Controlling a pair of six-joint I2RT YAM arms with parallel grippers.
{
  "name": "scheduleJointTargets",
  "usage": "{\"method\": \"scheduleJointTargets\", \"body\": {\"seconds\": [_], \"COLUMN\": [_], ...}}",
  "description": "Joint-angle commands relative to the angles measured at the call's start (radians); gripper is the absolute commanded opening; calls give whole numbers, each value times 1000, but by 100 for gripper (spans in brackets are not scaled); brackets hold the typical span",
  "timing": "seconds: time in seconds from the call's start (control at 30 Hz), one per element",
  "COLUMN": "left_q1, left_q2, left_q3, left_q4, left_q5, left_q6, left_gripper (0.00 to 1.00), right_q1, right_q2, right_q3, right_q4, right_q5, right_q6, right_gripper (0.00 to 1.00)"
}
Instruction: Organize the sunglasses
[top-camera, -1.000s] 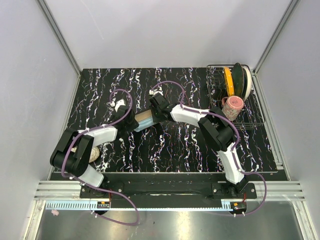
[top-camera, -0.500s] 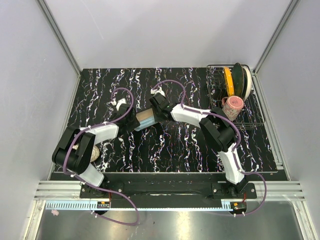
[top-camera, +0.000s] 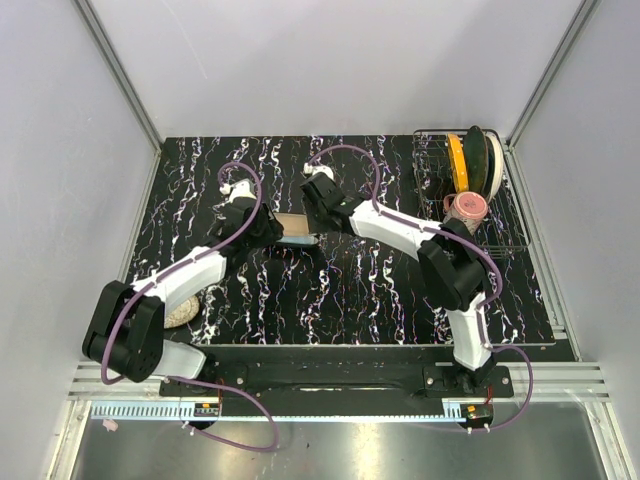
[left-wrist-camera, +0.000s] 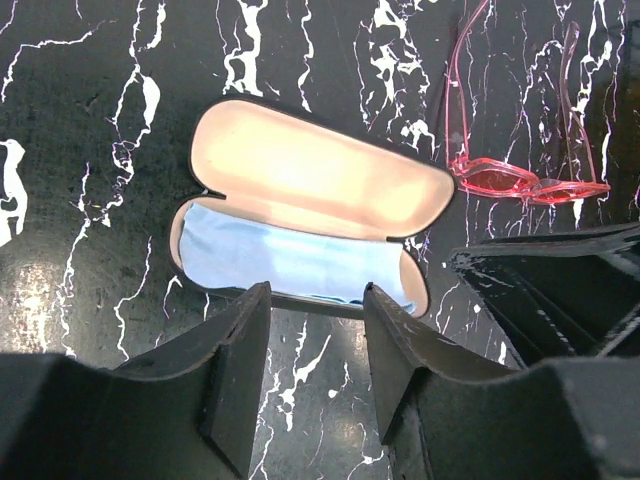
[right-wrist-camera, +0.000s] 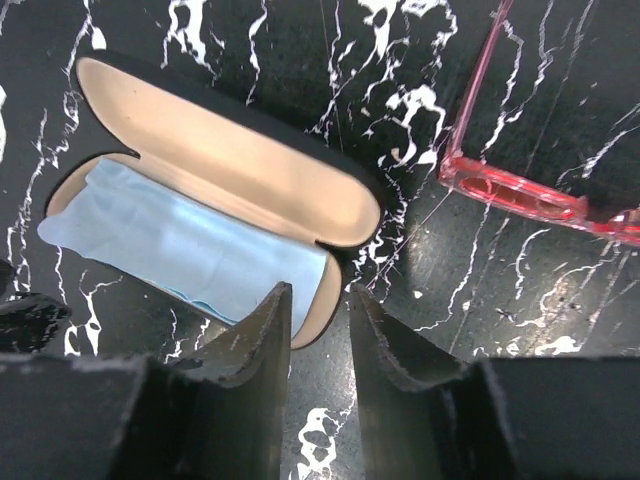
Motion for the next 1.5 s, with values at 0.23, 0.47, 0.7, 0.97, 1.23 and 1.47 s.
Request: {"method": "scheduleJointTargets", "body": {"seconds": [0.23, 0.47, 0.7, 0.97, 1.23, 1.47], "left_q1": [-1, 2, 25, 74, 103, 118], "left_q2": [-92, -115, -107, -69, -26, -14], "left_q3": [22, 39, 68, 99, 127, 151], "left_q4": [-19, -41, -68, -82, -85, -91], "left_q5": [-16, -17, 24, 72, 112, 141], "left_q6": [49, 66, 66, 80, 86, 101], "left_gripper": [49, 50, 52, 53, 53, 53], "right_q1": [-64, -216, -331, -388, -408, -421], "right_q2": [-145, -151, -38, 99, 222, 263], "right_q3": [85, 94, 157, 241, 347, 366], "right_q4": [-103, -164, -238, -283, -348, -362], "right_q5": [137, 127, 102, -8, -50, -93], "right_q6": [24, 27, -42, -88, -102, -129], "right_gripper": [50, 58, 67, 68, 61, 36]}}
